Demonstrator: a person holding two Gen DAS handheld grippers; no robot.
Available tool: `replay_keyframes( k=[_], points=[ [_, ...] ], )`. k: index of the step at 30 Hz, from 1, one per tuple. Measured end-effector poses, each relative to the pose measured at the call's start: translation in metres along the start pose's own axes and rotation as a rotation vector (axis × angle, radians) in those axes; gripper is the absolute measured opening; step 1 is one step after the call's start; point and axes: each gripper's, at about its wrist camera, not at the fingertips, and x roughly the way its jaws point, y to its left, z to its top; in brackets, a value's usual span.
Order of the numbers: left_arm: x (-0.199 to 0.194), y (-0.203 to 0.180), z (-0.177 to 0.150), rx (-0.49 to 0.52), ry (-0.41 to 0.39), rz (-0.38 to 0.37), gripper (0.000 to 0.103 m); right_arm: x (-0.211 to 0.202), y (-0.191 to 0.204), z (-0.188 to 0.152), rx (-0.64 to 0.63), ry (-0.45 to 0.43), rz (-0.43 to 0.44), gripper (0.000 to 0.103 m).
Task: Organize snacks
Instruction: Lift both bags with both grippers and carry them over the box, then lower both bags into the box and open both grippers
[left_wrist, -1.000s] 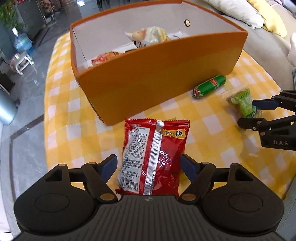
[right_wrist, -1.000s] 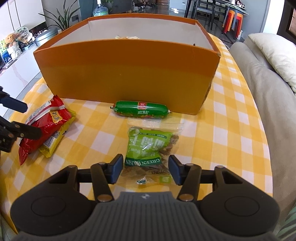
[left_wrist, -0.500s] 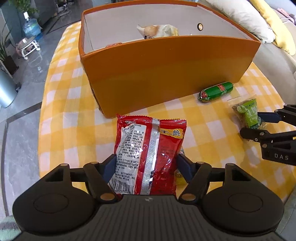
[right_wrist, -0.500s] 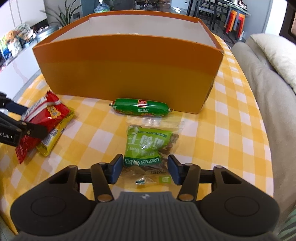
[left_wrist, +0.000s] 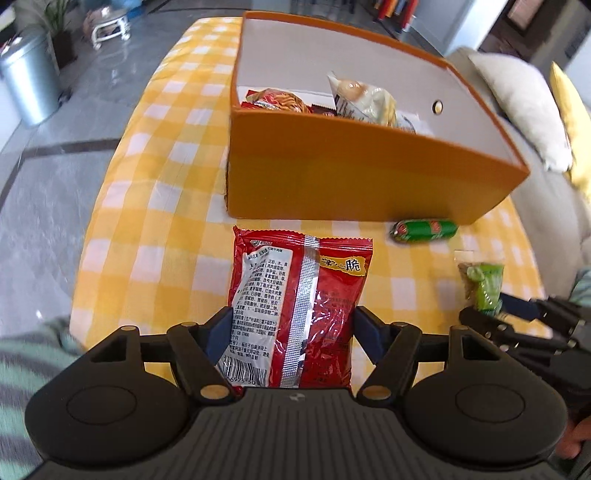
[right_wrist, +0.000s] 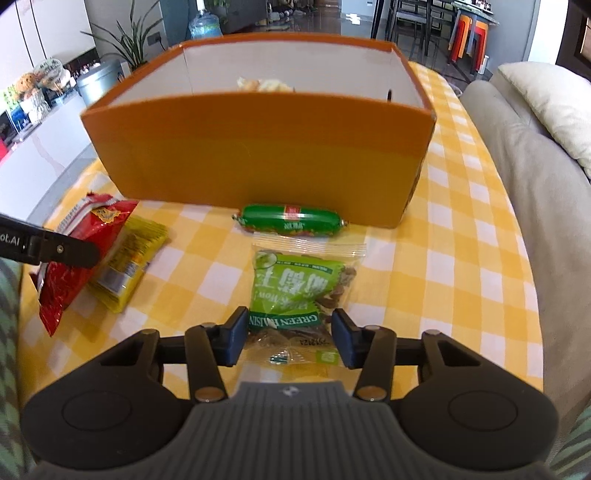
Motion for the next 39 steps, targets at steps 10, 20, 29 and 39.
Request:
replay_keyframes(
  k=[10,20,29,39],
  points=[
    [-0.044,-0.024,0.018,0.04,-0.106,-0.048,0.08,-0.04,0.002,0.014,0.008,-0.077,0.016,0.047],
    [-0.056,-0.045,0.047,0.093,-0.174,-0.039,0.08,-0.065,0.015,0.044,-0.073,-0.169,0.028,0.047],
    [-0.054,-0.056,0.077,0.122,-0.221,-0.019,0.08,-0.061,0.011,0.087,-0.097,-0.227,-0.005,0.047],
    [-0.035,-0.067,0.121,0.22,-0.269,0.113,0.08,-0.032,0.006,0.138,-0.15,-0.218,-0.061,0.047]
  ],
)
